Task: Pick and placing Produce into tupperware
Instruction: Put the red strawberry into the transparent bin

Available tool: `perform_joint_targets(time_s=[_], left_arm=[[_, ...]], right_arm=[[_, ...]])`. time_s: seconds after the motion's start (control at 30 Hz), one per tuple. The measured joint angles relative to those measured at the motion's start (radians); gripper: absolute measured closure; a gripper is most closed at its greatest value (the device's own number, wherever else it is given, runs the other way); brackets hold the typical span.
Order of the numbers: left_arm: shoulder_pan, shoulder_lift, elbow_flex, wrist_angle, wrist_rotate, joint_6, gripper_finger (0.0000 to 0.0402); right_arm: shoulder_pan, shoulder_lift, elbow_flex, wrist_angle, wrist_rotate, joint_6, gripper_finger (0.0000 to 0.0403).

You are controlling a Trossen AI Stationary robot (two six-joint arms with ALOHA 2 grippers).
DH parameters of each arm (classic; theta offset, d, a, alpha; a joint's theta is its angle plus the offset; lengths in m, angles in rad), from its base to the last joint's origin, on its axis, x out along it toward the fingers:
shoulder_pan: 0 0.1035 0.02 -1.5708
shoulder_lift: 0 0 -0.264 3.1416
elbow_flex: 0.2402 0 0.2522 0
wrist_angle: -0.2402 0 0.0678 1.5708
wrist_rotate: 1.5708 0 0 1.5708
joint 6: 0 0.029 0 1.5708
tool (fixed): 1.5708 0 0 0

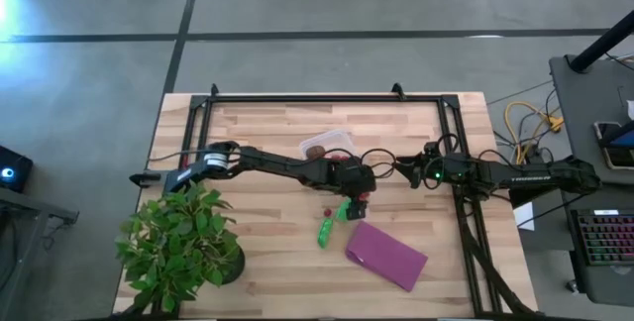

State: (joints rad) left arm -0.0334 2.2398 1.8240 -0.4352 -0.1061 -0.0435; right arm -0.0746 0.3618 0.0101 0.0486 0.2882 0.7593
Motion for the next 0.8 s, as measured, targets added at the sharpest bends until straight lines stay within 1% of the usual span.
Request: perform_joint_targets(time_s=[0.2,0.43,0.6,0.8], left_arm=[[0.001,0.022,-0.017,0.006,-0.002,-0.001,0.0130],[0.002,0.063,-0.017,0.091,-0.025,-0.003,0.0130],[0.006,0.064,-0.021,0.084,-0.033,-0.002,0.0130],[0.008,0.064,-0.024,-0.020,-0.036,0.038,0.0130]], right_arm=[[0.000,0.000,0.000,0.000,0.000,0.000,0.0184],[0.000,0.000,0.000,0.000,0.000,0.000,0.0184],[0.000,0.000,0.000,0.000,0.000,0.000,0.0184],[0.000,0.000,0.000,0.000,0.000,0.000,0.0184]])
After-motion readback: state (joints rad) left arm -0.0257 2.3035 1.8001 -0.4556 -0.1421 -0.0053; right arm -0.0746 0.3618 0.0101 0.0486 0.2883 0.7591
